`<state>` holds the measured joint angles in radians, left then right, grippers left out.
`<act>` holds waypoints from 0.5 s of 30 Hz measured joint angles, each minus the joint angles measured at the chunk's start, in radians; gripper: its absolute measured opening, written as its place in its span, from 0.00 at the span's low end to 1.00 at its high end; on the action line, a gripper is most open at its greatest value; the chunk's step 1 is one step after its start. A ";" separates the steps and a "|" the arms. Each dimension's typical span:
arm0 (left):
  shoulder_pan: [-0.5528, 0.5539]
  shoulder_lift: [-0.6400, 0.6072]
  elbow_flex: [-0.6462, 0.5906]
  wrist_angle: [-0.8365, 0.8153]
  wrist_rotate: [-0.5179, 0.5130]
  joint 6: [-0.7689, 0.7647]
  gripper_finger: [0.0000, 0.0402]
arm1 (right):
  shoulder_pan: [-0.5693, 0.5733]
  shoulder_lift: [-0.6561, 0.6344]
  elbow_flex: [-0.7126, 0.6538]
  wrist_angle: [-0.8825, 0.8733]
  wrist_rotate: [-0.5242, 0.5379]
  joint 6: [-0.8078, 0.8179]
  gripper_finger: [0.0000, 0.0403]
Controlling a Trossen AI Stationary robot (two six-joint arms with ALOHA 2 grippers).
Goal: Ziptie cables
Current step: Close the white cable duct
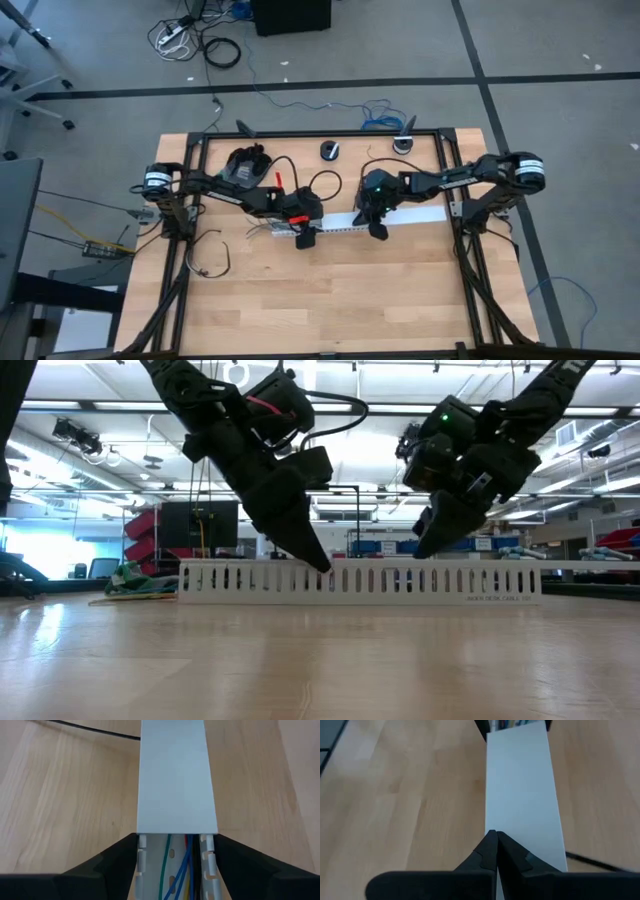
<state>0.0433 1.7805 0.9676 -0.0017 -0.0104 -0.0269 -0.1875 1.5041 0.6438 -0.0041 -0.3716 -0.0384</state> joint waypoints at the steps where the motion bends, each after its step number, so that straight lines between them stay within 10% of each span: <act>1: 0.000 0.000 0.000 -0.002 -0.006 0.001 0.62 | 0.000 0.025 0.010 0.004 -0.008 -0.001 0.00; 15: 0.000 -0.001 -0.001 -0.015 -0.018 -0.001 0.62 | 0.002 0.083 0.141 -0.072 0.003 -0.069 0.00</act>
<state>0.0433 1.7798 0.9669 -0.0162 -0.0288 -0.0277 -0.1852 1.5867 0.7849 -0.0759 -0.3688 -0.1075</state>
